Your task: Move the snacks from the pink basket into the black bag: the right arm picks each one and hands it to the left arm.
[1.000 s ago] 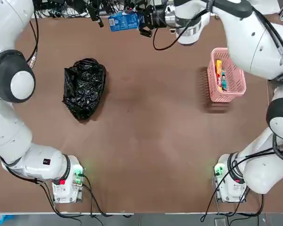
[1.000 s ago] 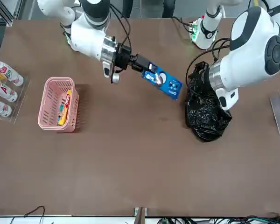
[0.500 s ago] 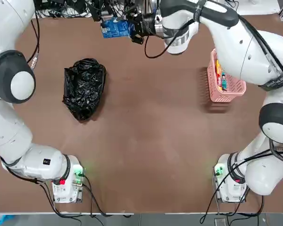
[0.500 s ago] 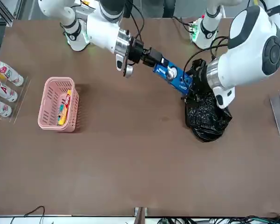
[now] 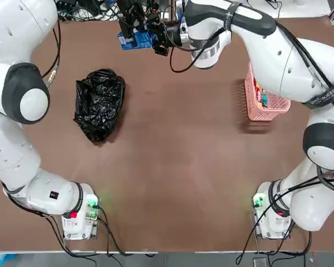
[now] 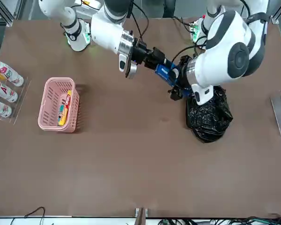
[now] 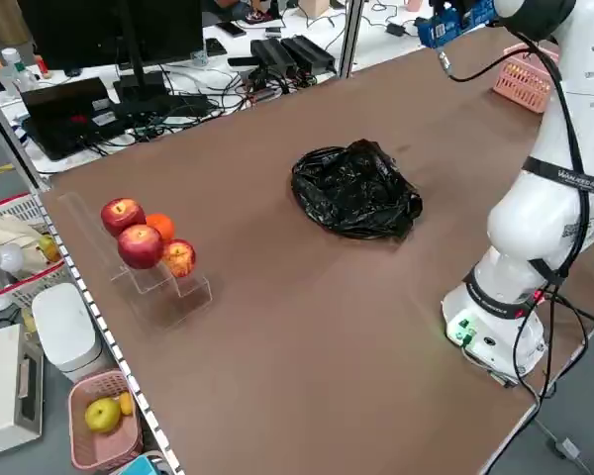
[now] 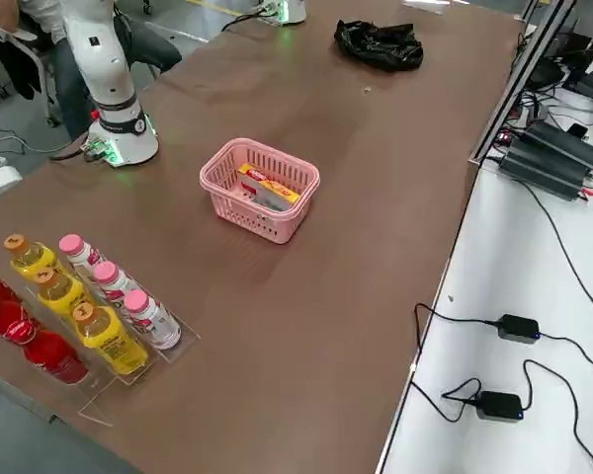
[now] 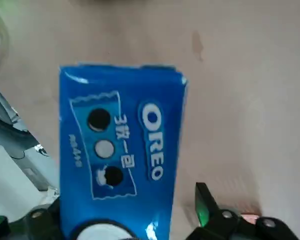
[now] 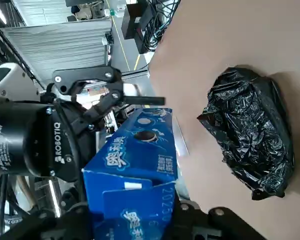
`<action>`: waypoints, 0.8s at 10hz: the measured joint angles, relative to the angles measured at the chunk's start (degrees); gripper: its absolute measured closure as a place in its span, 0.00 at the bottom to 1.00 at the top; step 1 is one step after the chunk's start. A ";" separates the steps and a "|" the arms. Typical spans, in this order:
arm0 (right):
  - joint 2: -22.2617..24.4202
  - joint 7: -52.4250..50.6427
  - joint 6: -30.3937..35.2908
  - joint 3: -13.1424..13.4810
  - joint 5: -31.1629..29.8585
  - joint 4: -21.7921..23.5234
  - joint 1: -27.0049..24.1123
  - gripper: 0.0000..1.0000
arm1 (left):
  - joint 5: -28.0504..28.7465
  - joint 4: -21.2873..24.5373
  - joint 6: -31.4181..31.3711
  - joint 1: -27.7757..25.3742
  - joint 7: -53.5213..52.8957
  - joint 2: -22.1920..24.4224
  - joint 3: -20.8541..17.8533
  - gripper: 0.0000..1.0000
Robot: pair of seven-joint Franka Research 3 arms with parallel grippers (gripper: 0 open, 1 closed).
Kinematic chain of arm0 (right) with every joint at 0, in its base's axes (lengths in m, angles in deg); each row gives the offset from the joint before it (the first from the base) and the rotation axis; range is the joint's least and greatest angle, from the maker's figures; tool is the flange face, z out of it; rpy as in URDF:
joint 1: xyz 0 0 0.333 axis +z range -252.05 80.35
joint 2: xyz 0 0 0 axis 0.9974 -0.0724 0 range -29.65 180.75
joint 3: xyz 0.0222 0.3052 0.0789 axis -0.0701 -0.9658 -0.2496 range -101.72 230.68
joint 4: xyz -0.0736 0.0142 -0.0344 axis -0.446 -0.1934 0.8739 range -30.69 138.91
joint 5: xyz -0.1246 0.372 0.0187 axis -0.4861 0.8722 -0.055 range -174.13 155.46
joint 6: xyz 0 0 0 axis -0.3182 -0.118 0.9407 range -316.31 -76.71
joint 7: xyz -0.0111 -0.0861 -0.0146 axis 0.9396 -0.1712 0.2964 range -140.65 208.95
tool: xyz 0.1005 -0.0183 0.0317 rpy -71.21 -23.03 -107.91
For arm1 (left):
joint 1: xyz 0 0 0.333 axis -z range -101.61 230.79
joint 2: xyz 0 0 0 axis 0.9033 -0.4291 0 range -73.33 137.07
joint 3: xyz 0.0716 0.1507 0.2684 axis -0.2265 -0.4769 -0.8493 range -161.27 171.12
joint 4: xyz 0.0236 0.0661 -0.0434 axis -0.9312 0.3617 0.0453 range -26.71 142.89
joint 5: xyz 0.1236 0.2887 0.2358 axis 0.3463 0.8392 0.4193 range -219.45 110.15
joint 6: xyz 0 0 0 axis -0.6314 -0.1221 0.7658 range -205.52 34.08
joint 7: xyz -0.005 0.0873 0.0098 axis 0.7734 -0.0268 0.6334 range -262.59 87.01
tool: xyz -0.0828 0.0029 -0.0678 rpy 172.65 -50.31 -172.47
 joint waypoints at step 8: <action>-0.89 -0.07 -1.37 0.05 0.00 -1.08 0.41 0.42 | 0.21 -0.23 1.64 -0.51 -1.29 0.18 -0.17 0.41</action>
